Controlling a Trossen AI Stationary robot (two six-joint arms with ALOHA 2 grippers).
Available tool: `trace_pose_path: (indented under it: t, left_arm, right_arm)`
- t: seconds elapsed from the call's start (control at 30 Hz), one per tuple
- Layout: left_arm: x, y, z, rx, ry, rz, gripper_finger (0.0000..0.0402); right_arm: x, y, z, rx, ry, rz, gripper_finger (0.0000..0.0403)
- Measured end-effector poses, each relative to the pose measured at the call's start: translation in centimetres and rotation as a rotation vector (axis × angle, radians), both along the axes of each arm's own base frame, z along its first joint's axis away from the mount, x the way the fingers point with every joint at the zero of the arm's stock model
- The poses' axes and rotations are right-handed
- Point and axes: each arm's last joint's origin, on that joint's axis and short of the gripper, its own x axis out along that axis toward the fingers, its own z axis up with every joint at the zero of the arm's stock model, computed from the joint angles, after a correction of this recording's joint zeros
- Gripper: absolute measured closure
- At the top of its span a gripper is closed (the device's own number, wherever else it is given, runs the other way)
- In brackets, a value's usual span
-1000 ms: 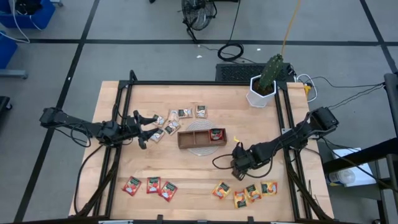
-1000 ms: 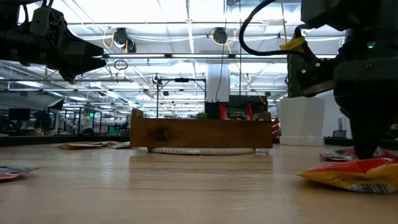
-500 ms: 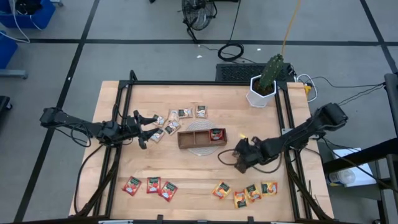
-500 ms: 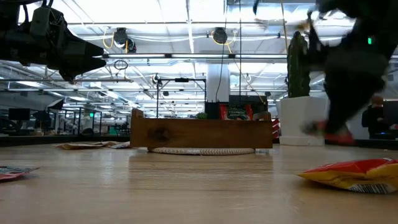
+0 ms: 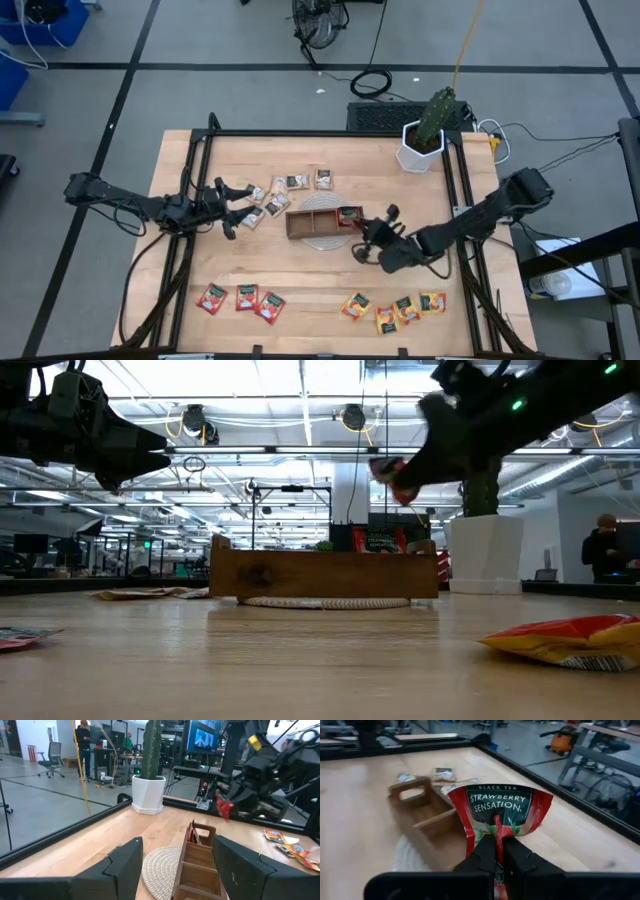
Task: Pick & Place Tea
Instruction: Put the red tea bag into the right section of the wood organizer
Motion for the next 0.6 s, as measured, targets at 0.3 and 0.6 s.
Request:
trace_pose_path:
  t: [0.3,0.6]
  left_arm:
    - [0.0,0.0,0.0,0.000,-0.001,0.000,0.0162]
    - [0.0,0.0,0.0,0.000,0.000,0.000,0.0162]
  right_arm:
    - [2.7,-1.7,-3.9,0.013,-0.049,-0.074,0.0397]
    - [2.9,-1.9,-4.5,-0.014,-0.022,-0.077,0.0392]
